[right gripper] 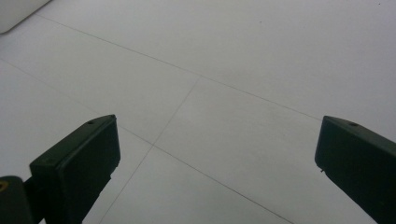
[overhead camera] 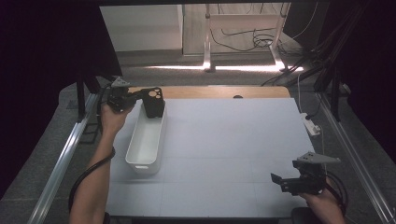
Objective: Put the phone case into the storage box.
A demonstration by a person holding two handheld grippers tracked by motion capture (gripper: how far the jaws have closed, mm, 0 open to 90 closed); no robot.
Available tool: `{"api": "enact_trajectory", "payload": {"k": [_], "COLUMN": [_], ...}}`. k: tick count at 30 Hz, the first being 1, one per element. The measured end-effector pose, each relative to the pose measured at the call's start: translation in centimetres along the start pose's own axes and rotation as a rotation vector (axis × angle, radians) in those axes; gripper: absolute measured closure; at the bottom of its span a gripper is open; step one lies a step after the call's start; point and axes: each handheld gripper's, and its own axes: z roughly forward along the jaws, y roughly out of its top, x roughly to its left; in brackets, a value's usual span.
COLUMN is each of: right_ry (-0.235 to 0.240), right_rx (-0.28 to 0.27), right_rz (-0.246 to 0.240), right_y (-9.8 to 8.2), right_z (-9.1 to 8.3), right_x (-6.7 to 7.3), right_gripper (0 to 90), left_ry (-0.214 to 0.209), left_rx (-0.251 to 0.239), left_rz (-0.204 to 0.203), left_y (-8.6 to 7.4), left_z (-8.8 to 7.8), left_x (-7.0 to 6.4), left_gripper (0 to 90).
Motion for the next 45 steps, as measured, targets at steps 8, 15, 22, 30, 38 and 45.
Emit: {"api": "enact_trajectory", "payload": {"k": [8,15,22,30,38,45], "right_ry": [0.001,0.003,0.004,0.006,0.007,0.008], "right_rx": [0.003,0.004,0.001,-0.005,-0.01,-0.01], "right_rz": [-0.001,-0.001,-0.001,-0.003,-0.007,-0.006], "right_y": [0.0,0.0,0.0,0.0,0.0,0.0], "right_z": [0.0,0.0,0.0,-0.1,-0.1,-0.1], "right_x": [0.0,0.0,0.0,0.0,0.0,0.0], "right_gripper": [0.0,0.0,0.0,0.0,0.0,0.0], "left_ry": [-0.004,0.009,0.016,0.012,-0.023,-0.048], "left_rx": [-0.017,0.001,0.006,0.009,0.017,0.021], "left_rz": [0.009,-0.015,-0.048,-0.091,-0.134,-0.137], "left_y": [-0.2,-0.6,-0.9,-1.1,-1.4,-1.4], "left_z": [0.3,1.1,1.4,1.1,0.5,-0.2], "left_x": [0.3,0.5,0.5,0.5,0.4,-0.2], "left_gripper": [83.4,78.2,75.5,70.1,64.7,61.0]}}
